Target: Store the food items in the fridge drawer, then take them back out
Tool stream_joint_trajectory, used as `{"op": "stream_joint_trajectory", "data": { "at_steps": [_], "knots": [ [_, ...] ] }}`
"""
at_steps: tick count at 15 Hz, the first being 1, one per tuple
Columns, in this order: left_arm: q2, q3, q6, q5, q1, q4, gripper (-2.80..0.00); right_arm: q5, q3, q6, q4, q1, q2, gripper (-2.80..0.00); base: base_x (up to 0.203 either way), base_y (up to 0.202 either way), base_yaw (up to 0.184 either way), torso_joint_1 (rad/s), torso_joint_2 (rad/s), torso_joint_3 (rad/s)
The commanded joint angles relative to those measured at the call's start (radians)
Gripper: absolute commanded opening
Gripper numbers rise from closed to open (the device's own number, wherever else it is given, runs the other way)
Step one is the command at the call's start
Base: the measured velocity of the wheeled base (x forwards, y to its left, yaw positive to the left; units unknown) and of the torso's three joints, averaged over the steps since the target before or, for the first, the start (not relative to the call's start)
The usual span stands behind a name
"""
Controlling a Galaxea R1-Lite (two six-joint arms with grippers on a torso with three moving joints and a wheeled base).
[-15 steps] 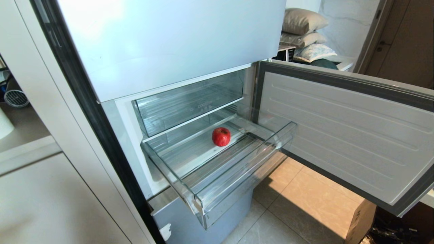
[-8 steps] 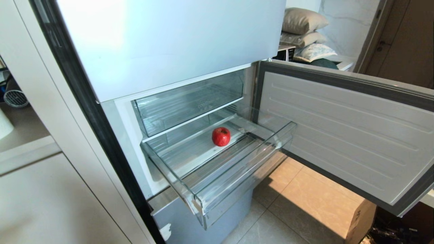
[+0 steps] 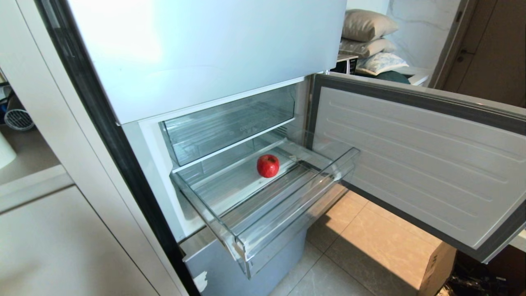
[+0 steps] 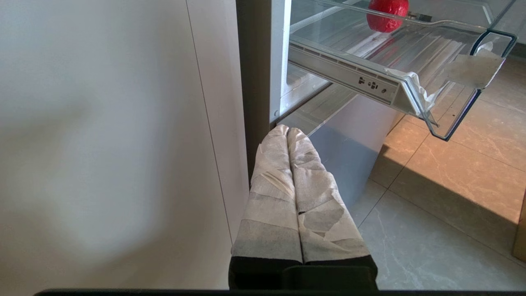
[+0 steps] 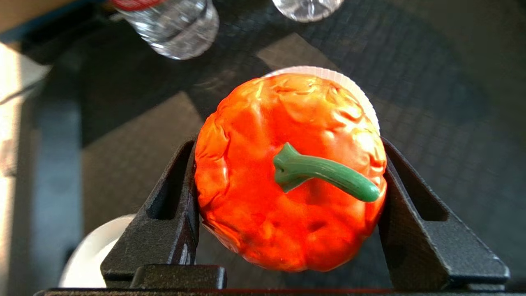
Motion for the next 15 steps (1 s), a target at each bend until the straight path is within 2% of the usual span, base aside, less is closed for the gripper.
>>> {"op": "stream_joint_trajectory", "data": {
  "at_steps": [1, 9, 15],
  "knots": [
    [0.001, 0.000, 0.000, 0.000, 0.000, 0.000, -2.80, 0.000, -0.029, 0.002, -0.002, -0.001, 0.061, -2.80, 0.000, 0.000, 0.000, 0.000, 0.00, 0.000],
    [0.001, 0.000, 0.000, 0.000, 0.000, 0.000, -2.80, -0.002, -0.131, 0.004, -0.001, -0.001, 0.136, -2.80, 0.000, 0.000, 0.000, 0.000, 0.00, 0.000],
    [0.001, 0.000, 0.000, 0.000, 0.000, 0.000, -2.80, 0.003, -0.152, 0.002, -0.002, 0.019, 0.149, -2.80, 0.000, 0.000, 0.000, 0.000, 0.00, 0.000]
  ]
}}
